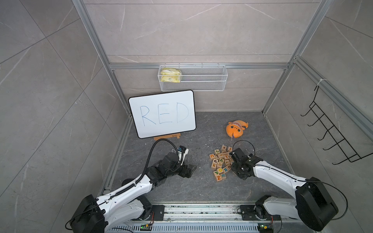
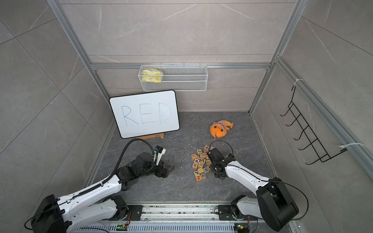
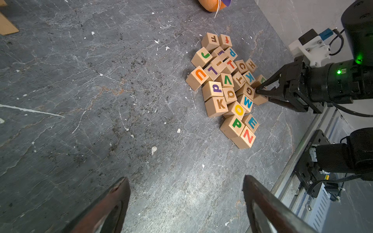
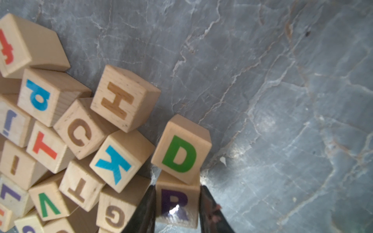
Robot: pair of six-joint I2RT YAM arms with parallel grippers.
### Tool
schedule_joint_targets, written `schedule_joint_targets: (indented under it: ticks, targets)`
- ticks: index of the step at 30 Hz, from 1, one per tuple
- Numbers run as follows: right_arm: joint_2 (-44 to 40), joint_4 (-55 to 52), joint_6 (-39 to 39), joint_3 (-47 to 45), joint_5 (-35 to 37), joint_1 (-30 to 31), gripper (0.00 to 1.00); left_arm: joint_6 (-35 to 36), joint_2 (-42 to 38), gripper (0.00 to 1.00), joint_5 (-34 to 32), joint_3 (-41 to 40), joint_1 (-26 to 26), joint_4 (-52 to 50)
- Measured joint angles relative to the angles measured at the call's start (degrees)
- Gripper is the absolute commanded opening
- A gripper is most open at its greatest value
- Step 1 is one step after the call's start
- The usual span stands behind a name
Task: Assemble the uppercase word "red" with letter blocks
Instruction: Pick up the letter block from the center of the board.
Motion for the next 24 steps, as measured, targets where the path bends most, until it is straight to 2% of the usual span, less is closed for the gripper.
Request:
schedule_joint_targets:
  ticks: [6,10,16,21,24]
  targets:
    - [-4.59,-0.81,-2.45,0.0,-0.02,0.11,0.25,0.85,0.22,0.9,-0.24,3.02,0.02,-3.8]
    - [-7.87,-1.31,-6.27,0.13,-0.13,0.13,0.25,0.55,1.01,0.89,0.28,10.97,0.0,-10.47]
    - [-8.11,-3.56,-13.97,4.22,-0.83,1.03,0.23,-0.33,0.83,0.9,0.46,21.18,0.0,-22.62]
    - [-6.6,-4.87,-19.74,11.19,-1.01,4.02,0.21,0.66,-2.01,0.9,-5.27,26.62,0.31,-34.4]
    - [-4.31,-5.05,-22.1,16.0,-0.46,7.28,0.22,1.75,-6.49,0.92,-7.39,26.71,3.63,-38.05]
